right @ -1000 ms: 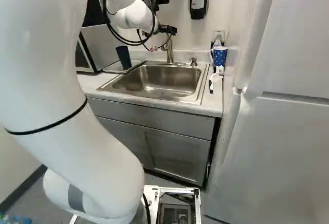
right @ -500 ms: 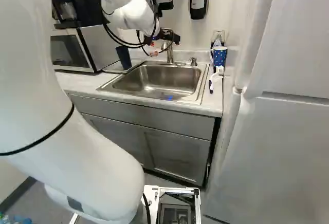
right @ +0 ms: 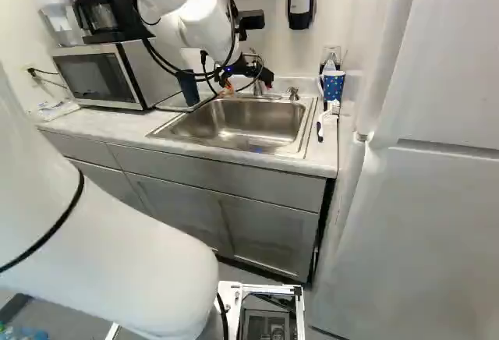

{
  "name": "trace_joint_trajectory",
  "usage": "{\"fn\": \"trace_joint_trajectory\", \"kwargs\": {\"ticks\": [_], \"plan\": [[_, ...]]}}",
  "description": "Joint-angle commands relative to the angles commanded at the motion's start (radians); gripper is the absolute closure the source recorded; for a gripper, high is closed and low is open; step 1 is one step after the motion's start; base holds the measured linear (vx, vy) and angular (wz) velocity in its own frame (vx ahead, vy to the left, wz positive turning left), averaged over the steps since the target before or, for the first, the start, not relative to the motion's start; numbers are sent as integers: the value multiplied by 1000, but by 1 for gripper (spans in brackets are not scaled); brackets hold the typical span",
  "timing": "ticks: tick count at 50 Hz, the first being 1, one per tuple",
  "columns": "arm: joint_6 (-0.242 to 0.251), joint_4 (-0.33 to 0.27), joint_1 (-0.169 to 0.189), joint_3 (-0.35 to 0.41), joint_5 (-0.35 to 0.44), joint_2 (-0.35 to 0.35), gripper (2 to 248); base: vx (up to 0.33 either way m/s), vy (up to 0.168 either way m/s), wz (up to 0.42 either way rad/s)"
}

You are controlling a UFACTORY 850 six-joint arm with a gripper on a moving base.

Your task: Rinse the cup and place it in the tray

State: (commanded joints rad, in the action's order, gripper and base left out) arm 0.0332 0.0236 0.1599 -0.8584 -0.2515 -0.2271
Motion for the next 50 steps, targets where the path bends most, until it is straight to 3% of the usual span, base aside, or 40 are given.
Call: {"fn": "trace_joint_trajectory", "kwargs": {"ticks": [15,50], "plan": [[0,0,4,27,-97,-31,3,0,0,0],[0,0,4,27,-97,-31,3,0,0,0]]}}
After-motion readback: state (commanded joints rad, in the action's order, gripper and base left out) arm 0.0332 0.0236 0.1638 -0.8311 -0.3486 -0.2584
